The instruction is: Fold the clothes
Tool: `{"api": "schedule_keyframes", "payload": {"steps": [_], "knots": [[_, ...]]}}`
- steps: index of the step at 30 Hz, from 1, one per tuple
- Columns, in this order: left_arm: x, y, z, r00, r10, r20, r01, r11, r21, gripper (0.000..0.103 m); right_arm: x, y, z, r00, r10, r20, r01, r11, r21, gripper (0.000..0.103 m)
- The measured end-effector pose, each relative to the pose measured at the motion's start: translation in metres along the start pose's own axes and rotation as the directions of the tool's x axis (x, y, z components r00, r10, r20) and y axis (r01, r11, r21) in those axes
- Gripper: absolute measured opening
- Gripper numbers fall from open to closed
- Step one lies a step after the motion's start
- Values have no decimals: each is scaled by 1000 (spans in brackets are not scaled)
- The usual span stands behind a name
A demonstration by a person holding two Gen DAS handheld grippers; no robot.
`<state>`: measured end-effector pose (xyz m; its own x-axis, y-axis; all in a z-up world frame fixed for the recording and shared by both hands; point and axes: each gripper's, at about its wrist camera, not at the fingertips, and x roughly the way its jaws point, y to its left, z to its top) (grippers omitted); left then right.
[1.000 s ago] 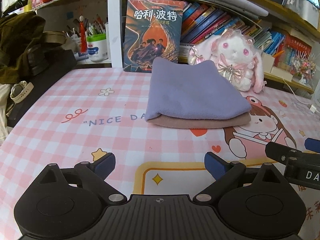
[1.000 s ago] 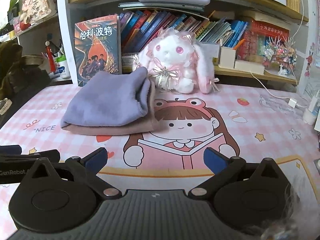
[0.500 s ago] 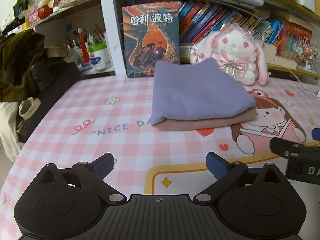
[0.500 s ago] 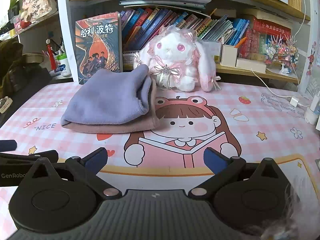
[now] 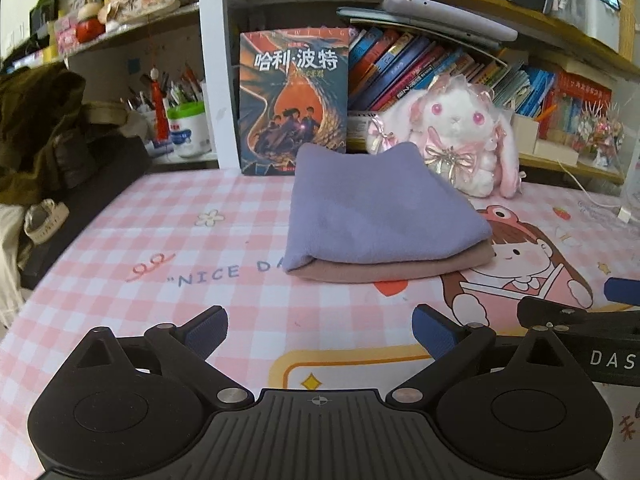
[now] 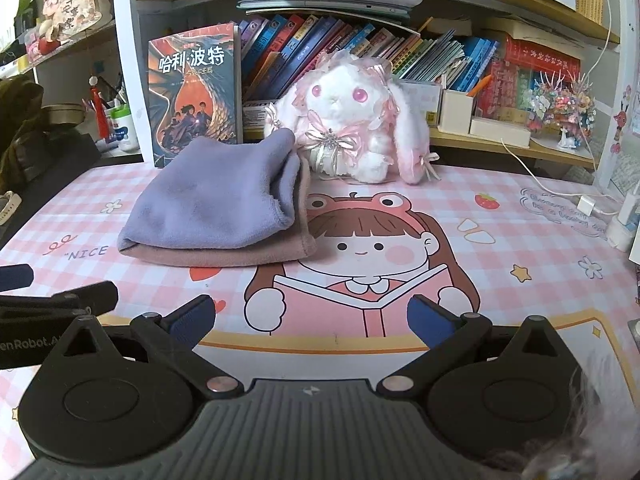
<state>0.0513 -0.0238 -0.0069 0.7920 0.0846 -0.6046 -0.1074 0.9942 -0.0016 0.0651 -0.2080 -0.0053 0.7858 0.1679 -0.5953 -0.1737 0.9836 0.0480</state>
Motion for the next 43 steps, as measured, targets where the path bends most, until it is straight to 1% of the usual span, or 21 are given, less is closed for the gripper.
{"api": "schedule_keyframes", "payload": {"steps": [4,7,12,26,43], "knots": [[4,8,0,999,-28,-28,27,998,-49,103,0,0,0,1000,-3,0,3,1000,0,103],[3,10,-1,999,-25,-35,23,998,-63,103,0,0,0,1000,-2,-2,2,1000,-2,103],[-1,11,-1,999,-8,-36,6,998,-58,103,0,3,-1,1000,-5,-9,5,1000,-10,103],[0,7,-1,999,9,-49,-10,1000,-25,103,0,5,-1,1000,-29,-8,29,999,-17,103],[3,6,0,998,21,-66,-23,1000,-21,103,4,6,-1,1000,-6,-18,6,1000,-24,103]]}}
